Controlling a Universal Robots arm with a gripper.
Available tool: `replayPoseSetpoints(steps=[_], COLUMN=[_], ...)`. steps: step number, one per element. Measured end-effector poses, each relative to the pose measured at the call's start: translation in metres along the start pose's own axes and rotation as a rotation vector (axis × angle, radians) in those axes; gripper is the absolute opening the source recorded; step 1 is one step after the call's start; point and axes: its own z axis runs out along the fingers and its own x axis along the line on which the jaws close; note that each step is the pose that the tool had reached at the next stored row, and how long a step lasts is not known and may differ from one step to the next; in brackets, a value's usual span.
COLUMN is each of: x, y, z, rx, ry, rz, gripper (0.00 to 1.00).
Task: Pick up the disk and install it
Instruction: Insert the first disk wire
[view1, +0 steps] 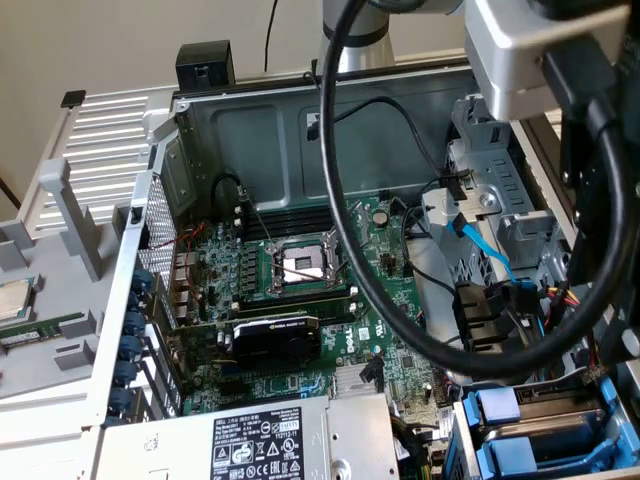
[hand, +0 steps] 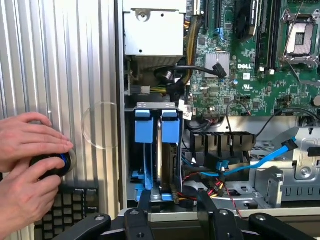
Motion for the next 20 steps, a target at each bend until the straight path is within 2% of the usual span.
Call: replayPoseSetpoints(steps=[2,4,8,20], x=[0.005,0.01,0.015,0.018], y=[-0.0001,-0.0003,-0.0017,-0.0105], z=[0.0009,0.0027,0.0082,0.0267], rx=[-0.0001,-0.0001,-0.0007,-0.0061], ry=[-0.0157,-0.0231,-0.0278,-0.0359], rz=[0.002,0.003,-0.003,-0.061], gripper=[0.49,0.49,0.49,0.49])
